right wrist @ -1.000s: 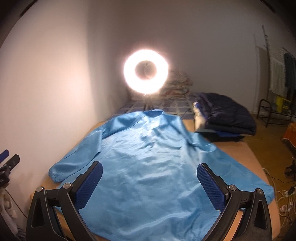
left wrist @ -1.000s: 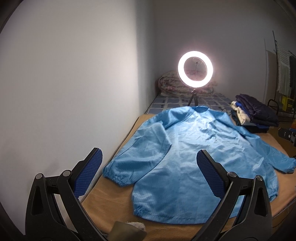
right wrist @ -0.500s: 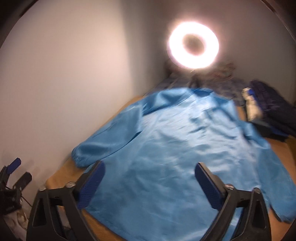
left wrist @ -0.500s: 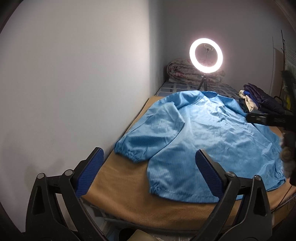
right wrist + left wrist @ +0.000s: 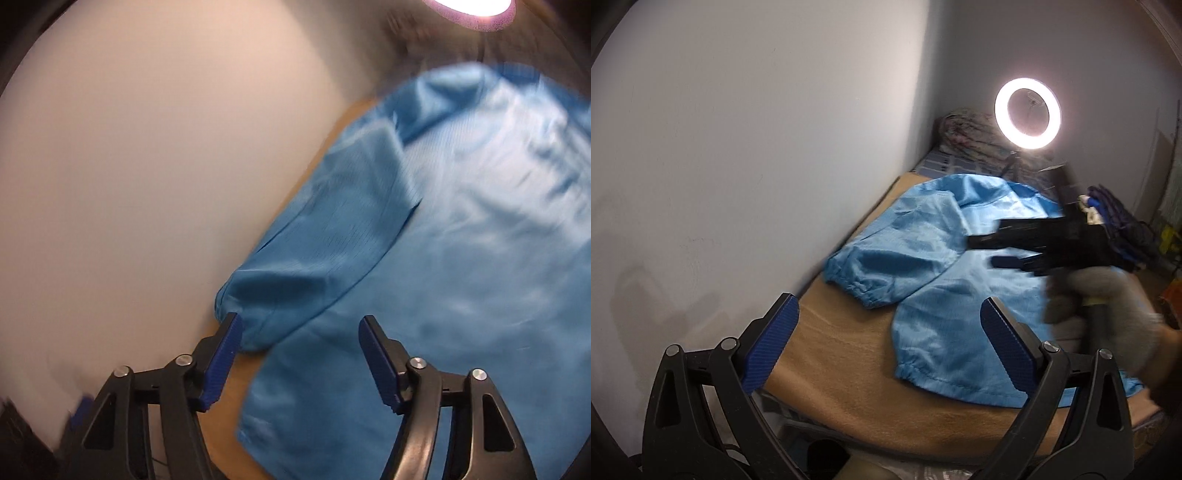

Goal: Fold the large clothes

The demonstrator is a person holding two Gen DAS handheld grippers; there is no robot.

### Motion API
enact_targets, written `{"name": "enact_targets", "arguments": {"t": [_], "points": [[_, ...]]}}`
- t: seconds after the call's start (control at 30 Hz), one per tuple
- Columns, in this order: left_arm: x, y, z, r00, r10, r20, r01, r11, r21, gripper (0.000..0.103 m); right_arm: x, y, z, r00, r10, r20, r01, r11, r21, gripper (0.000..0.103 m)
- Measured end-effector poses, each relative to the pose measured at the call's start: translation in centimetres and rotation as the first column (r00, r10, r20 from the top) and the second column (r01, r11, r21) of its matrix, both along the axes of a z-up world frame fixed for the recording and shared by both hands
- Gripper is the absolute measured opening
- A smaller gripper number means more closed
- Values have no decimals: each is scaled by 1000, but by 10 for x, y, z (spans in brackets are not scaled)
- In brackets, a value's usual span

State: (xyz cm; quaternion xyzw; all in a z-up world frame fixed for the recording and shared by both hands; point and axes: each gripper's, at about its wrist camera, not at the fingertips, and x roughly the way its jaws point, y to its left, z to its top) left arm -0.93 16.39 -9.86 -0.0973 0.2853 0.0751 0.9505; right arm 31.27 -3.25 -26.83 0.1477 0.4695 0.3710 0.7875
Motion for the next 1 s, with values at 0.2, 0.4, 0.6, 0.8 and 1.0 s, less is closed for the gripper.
{"name": "enact_targets", "arguments": {"t": [0.2, 0.4, 0.6, 0.8, 1.0], "points": [[3, -6, 5, 999, -35, 6, 35, 999, 0, 100, 30, 31, -43, 991, -23, -130, 24, 1000, 9, 61], [4, 4, 7, 999, -41, 10, 42, 997, -62, 100, 48, 43, -73, 975, -92, -204, 85, 995, -45, 59], [2, 4, 11, 999, -27, 25, 28, 999, -32, 100, 64, 53, -73, 974, -89, -207, 97, 995, 28, 43], [6, 5, 3, 1000, -4, -5, 4, 1000, -31, 100, 72, 65, -65, 984, -17, -175, 20, 1000, 16, 2], [26, -5, -10, 997, -49, -65, 47, 998, -37, 100, 69, 24, -45, 989, -5, -145, 1, 1000, -25, 1]]}}
